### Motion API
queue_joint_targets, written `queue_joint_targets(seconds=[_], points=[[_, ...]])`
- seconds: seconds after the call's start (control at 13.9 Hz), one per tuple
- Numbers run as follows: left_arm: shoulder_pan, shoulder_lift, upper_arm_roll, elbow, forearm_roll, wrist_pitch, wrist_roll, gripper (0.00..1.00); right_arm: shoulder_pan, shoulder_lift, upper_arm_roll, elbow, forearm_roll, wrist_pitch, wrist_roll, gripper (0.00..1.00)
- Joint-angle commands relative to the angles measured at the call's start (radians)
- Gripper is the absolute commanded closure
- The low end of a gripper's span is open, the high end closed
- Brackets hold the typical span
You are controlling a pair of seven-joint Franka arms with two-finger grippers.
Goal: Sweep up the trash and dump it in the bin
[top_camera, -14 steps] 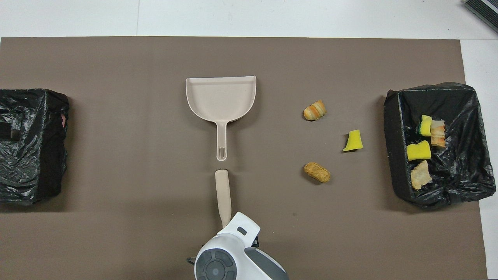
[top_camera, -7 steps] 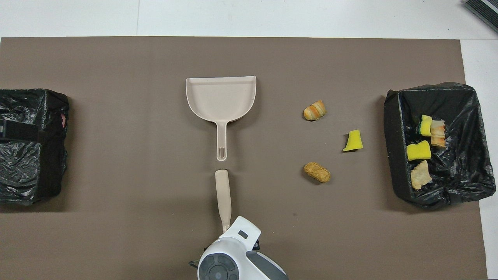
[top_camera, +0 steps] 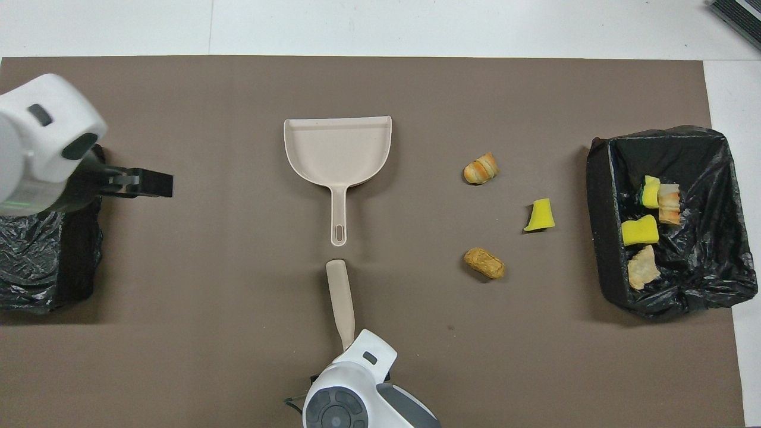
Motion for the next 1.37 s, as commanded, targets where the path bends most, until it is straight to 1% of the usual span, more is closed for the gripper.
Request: queue_joint_targets(seconds=[0.0, 0.14, 0.22, 0.36, 0.5, 0.57, 0.72, 0.93, 1.08, 1.15, 1.29], points=[[-0.102, 0.095, 0.013, 0.005, 0.006, 0.112, -0.072, 0.0, 0.005, -0.001, -0.002, 0.007, 0.023, 0.022, 0.014, 1.0], [-0.152, 0.172, 0.013, 0.008, 0.006, 0.204, -0.125, 0.0, 0.005, -0.001, -0.002, 0.019, 0.023, 0.022, 0.016, 1.0], [-0.181, 0.228, 0.015, 0.016, 0.006, 0.259, -0.174, 0.0, 0.003, -0.006, -0.002, 0.022, 0.024, 0.022, 0.023, 1.0], [-0.238, 0.302, 0.015, 0.011, 0.006, 0.337, -0.228, 0.0, -0.001, -0.029, -0.003, 0.019, 0.024, 0.01, 0.033, 1.0], [-0.254, 0.313, 0.013, 0.003, 0.006, 0.344, -0.228, 0.0, -0.017, -0.069, -0.005, 0.002, 0.027, -0.025, 0.054, 1.0], [-0.272, 0.336, 0.013, 0.002, 0.006, 0.342, -0.233, 0.0, -0.027, -0.082, -0.005, -0.002, 0.027, -0.075, 0.077, 1.0], [-0.303, 0.338, 0.013, -0.042, 0.006, 0.345, -0.262, 0.0, -0.05, -0.119, -0.006, -0.024, 0.027, -0.152, 0.083, 1.0], [-0.321, 0.341, 0.013, -0.085, 0.004, 0.351, -0.267, 0.0, -0.116, -0.173, -0.006, -0.036, 0.027, -0.279, 0.111, 1.0], [-0.326, 0.342, 0.013, -0.124, 0.004, 0.373, -0.273, 0.0, -0.173, -0.225, -0.008, -0.067, 0.027, -0.324, 0.108, 1.0], [-0.346, 0.35, 0.013, -0.133, 0.004, 0.385, -0.294, 0.0, -0.204, -0.259, -0.006, -0.087, 0.026, -0.335, 0.097, 1.0], [-0.346, 0.351, 0.015, -0.126, 0.006, 0.368, -0.3, 0.0, -0.25, -0.291, -0.008, -0.097, 0.026, -0.387, 0.096, 1.0]])
